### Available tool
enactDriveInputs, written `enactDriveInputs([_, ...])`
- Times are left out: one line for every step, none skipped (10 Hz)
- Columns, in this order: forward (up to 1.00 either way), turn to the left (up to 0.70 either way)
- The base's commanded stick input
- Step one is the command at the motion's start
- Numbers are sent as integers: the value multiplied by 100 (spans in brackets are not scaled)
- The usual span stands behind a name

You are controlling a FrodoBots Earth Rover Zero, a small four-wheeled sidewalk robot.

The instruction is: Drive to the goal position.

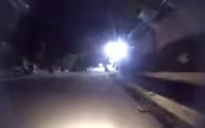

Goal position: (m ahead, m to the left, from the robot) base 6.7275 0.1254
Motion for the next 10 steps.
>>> enactDriveInputs([70,-33])
enactDriveInputs([70,-35])
enactDriveInputs([70,-20])
enactDriveInputs([70,-4])
enactDriveInputs([70,0])
enactDriveInputs([70,0])
enactDriveInputs([70,0])
enactDriveInputs([70,-18])
enactDriveInputs([70,-35])
enactDriveInputs([70,-35])
